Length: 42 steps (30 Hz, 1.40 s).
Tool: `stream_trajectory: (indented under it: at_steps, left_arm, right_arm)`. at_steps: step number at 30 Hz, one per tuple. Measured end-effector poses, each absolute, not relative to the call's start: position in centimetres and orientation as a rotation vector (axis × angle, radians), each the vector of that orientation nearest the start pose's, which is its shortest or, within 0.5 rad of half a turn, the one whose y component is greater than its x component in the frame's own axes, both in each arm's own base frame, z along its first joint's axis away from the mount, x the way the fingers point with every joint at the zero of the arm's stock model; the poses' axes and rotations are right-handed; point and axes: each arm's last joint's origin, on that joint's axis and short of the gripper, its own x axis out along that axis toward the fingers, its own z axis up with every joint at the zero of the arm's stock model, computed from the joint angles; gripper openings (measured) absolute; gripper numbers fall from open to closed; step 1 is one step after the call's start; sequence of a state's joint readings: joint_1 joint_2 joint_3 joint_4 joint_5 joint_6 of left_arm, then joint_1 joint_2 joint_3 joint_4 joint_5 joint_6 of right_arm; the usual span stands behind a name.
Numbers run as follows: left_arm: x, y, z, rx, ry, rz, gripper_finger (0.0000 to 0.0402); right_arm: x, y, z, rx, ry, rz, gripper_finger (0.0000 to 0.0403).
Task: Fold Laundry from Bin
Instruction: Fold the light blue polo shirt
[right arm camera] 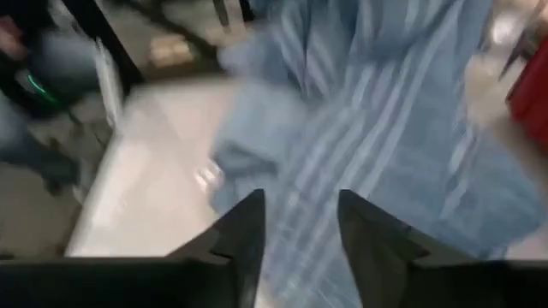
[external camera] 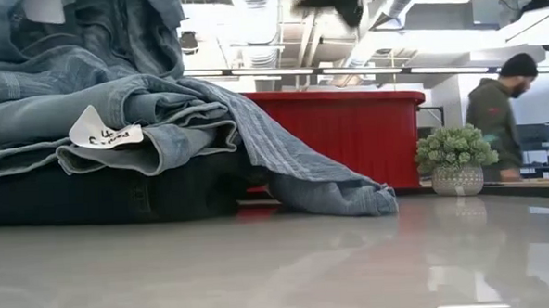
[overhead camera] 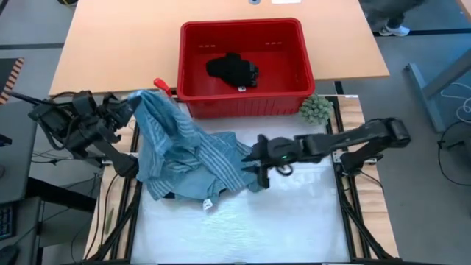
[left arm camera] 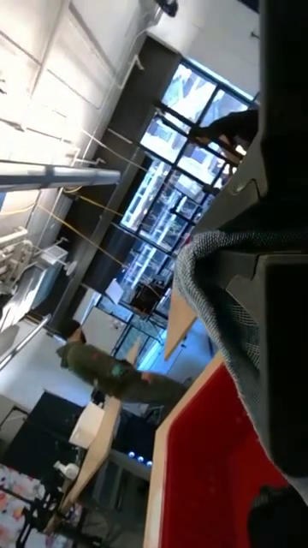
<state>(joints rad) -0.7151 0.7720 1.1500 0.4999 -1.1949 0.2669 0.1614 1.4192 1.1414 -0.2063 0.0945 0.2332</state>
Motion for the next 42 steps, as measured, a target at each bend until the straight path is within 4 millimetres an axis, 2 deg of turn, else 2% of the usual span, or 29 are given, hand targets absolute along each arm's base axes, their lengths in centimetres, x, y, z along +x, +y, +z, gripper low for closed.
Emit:
stream_trajectory:
  at_steps: [3,7,9,12,17,22,33,38,40,42]
  left_arm:
    - [8.1,-3.5,49.4,-0.465,-0.439,0.507,0.0000]
    - [8.1,-3.5,49.3,-0.456,-0.427,0.508,0.0000]
    - [8.2,-3.5,49.2,-0.451,-0.418,0.505,0.0000]
    - [8.4,-3.7,49.0,-0.442,-0.403,0.498,0.0000]
    - [8.6,-3.9,48.6,-0.440,-0.380,0.487,0.0000]
    - [8.4,-3.7,48.6,-0.442,-0.382,0.481,0.0000]
    - [7.6,-3.1,48.6,-0.480,-0.395,0.472,0.0000]
    - [7.8,-3.2,48.4,-0.483,-0.385,0.462,0.0000]
    - [7.8,-3.3,48.3,-0.486,-0.381,0.458,0.0000]
    - [7.9,-3.3,48.3,-0.490,-0.380,0.446,0.0000]
  right_arm:
    - [33.6,6.3,29.5,0.131,0.458,0.064,0.0205]
    - [35.4,8.0,25.8,0.141,0.549,0.049,0.0215]
    - [36.0,8.4,24.1,0.163,0.588,0.012,0.0214]
    - [36.9,9.4,22.7,0.222,0.572,-0.033,0.0209]
    - [37.6,11.1,19.5,0.188,0.580,-0.166,0.0195]
    - [38.8,11.8,18.3,0.107,0.515,-0.385,0.0182]
    - [41.2,13.4,16.0,0.129,0.540,-0.396,0.0180]
    - [40.4,13.2,15.4,0.127,0.591,-0.499,0.0172]
    - [39.9,13.0,15.5,0.103,0.626,-0.536,0.0150]
    - [39.3,12.8,16.2,0.066,0.661,-0.539,0.0111]
